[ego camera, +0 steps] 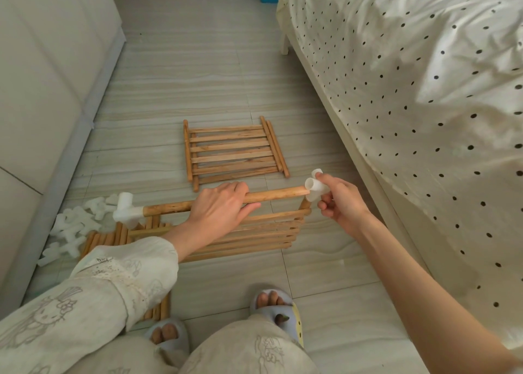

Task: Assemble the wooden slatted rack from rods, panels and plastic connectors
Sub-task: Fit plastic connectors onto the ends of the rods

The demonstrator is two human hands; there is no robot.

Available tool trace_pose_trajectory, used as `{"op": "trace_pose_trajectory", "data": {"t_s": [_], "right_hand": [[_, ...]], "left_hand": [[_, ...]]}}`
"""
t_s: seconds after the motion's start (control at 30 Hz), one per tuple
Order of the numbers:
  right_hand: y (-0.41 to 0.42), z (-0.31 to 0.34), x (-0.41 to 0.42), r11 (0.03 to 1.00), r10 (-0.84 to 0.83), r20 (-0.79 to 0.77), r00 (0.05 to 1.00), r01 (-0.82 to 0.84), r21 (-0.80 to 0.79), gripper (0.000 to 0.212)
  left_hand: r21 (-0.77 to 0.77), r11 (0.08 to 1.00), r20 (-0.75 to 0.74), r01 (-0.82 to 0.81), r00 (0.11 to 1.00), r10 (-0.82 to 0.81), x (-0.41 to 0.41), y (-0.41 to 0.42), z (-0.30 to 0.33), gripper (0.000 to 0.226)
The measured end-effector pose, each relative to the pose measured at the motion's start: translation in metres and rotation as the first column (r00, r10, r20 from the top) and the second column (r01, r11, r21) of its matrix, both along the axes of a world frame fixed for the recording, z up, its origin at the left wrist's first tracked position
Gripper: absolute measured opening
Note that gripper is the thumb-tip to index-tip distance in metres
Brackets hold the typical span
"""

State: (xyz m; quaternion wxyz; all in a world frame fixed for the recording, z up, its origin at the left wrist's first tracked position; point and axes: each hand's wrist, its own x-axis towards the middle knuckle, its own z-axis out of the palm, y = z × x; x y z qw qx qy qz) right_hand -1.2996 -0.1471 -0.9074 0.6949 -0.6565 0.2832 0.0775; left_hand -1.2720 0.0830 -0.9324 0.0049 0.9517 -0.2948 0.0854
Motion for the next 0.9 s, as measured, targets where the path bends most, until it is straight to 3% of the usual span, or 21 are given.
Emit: {"op": "trace_pose_trajectory", "data": {"t_s": [0.23,0.47,0.9], "right_hand": [[-0.005,-0.004,-0.004,0.989,-0.100,-0.011,0.995,0.100,0.109,0.024],[-0.004,-0.007,-0.002,0.969,-0.087,0.088,0.992,0.105,-0.222,0.027],[-0.010,0.001,-0.006,0.965,0.049,0.056,0.997,-0.033,-0.260,0.037]], "left_hand": [[-0.098,0.992,0.095,0.076,0.993,-0.067,0.000,0.006,-0.007,0.048],[-0.136,0.982,0.171,0.129,0.980,-0.105,0.000,0.006,-0.013,0.043],[-0.153,0.982,0.160,0.112,0.983,-0.088,0.000,0.007,-0.010,0.042]]}}
